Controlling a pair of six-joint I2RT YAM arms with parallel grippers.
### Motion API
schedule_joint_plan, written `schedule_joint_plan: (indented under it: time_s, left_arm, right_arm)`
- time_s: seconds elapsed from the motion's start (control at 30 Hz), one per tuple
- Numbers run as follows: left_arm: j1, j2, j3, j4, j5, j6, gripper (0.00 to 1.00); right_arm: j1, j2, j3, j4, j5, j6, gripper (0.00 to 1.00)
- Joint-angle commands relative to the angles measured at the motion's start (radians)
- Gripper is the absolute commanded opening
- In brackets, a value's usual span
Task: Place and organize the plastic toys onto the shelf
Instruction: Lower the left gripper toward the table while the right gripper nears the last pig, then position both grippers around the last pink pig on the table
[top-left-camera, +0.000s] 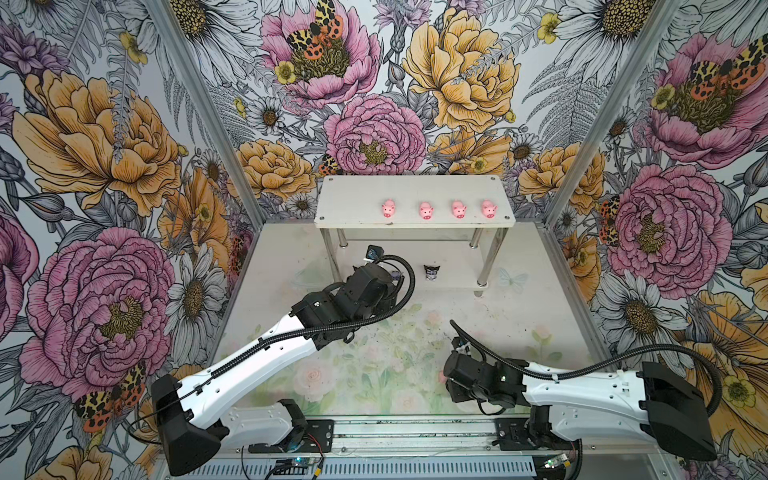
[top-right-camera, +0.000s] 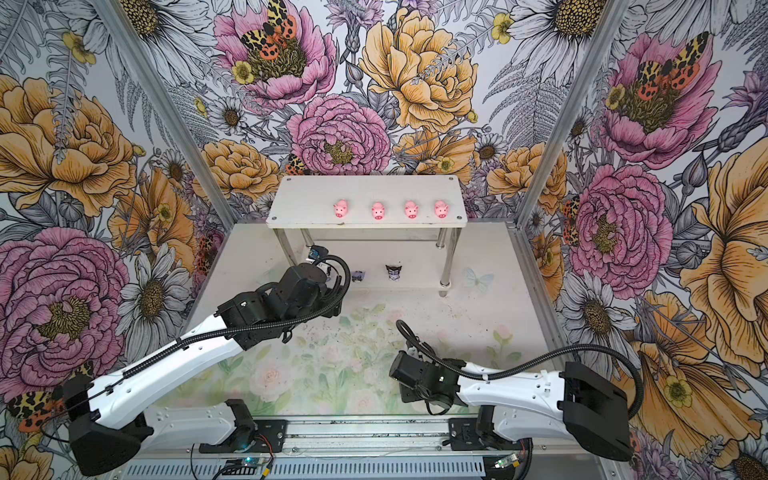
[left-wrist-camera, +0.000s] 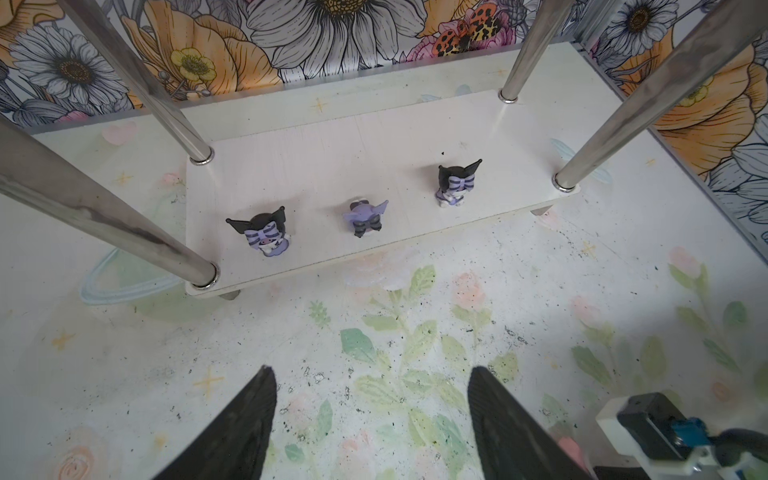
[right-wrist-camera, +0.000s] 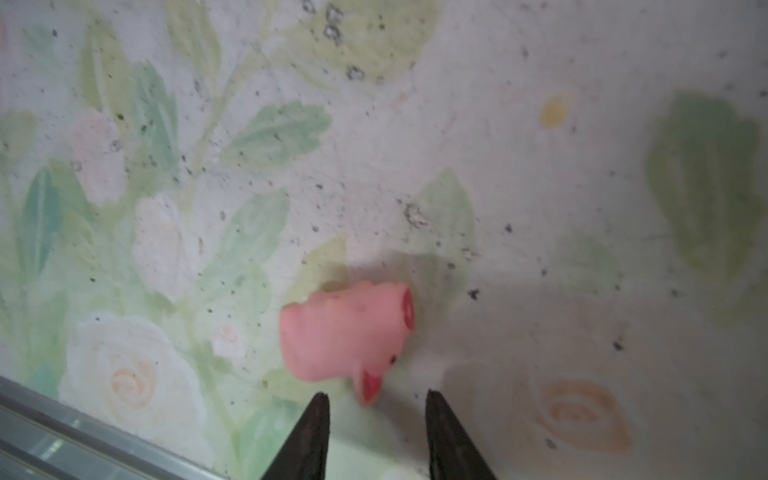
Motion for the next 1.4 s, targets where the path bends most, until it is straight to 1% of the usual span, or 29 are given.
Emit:
schedule_joint_plan:
  time_s: [0.0,0.13,0.23,0.4,0.5,0.53,0.57,0.6,0.63,0.7,0.73,0.8,0.9,1.07,1.2,1.37]
  left_arm:
    - [-0.004,-0.032,-0.013,0.040,0.021,-0.039,0.74]
    - [-0.002,-0.066,-0.043,0.039,0.010,-0.053,0.75]
    - [0.000,-0.081,-0.070,0.041,0.011,-0.059,0.75]
    - [0.005,-0.081,-0.105,0.058,0.025,-0.069,0.75]
    - [0.005,-0.074,-0.122,0.081,0.054,-0.071,0.75]
    - [0.004,-0.071,-0.125,0.084,0.062,-0.073,0.75]
    - [0.003,-0.067,-0.127,0.085,0.068,-0.074,0.73]
    - [0.002,-0.065,-0.133,0.085,0.071,-0.075,0.70]
    - [-0.001,-0.063,-0.138,0.085,0.074,-0.076,0.69]
    - [-0.007,-0.060,-0.155,0.085,0.082,-0.085,0.64]
    - [-0.010,-0.059,-0.167,0.085,0.087,-0.092,0.62]
    - [-0.024,-0.056,-0.191,0.087,0.090,-0.113,0.57]
    - [-0.048,-0.057,-0.237,0.097,0.080,-0.149,0.57]
    - [-0.049,-0.079,-0.309,0.136,0.074,-0.192,0.59]
    - [-0.047,-0.087,-0.326,0.152,0.074,-0.203,0.61]
    - [-0.041,-0.090,-0.337,0.148,0.068,-0.204,0.63]
  right_arm:
    - [0.005,0.089,0.089,0.155,0.028,-0.059,0.41]
    - [-0.005,0.173,0.146,0.229,0.001,-0.106,0.41]
    - [-0.024,0.167,0.150,0.233,-0.008,-0.118,0.41]
    - [-0.079,0.057,0.068,0.231,-0.029,-0.100,0.41]
    - [-0.118,-0.029,0.000,0.221,-0.045,-0.076,0.40]
    - [-0.129,-0.056,-0.024,0.215,-0.049,-0.072,0.34]
    - [-0.139,-0.076,-0.042,0.204,-0.055,-0.069,0.23]
    - [-0.148,-0.093,-0.054,0.193,-0.057,-0.066,0.15]
    - [-0.156,-0.106,-0.069,0.183,-0.056,-0.064,0.09]
    - [-0.177,-0.113,-0.086,0.172,-0.063,-0.066,0.02]
    - [-0.188,-0.107,-0.089,0.169,-0.070,-0.070,0.00]
    - [-0.209,-0.076,-0.083,0.169,-0.088,-0.086,0.00]
    - [-0.218,-0.011,-0.046,0.173,-0.119,-0.112,0.00]
    - [-0.211,0.079,-0.011,0.211,-0.149,-0.127,0.00]
    - [-0.176,0.168,0.011,0.297,-0.174,-0.106,0.00]
    - [-0.104,0.323,0.096,0.408,-0.209,-0.095,0.00]
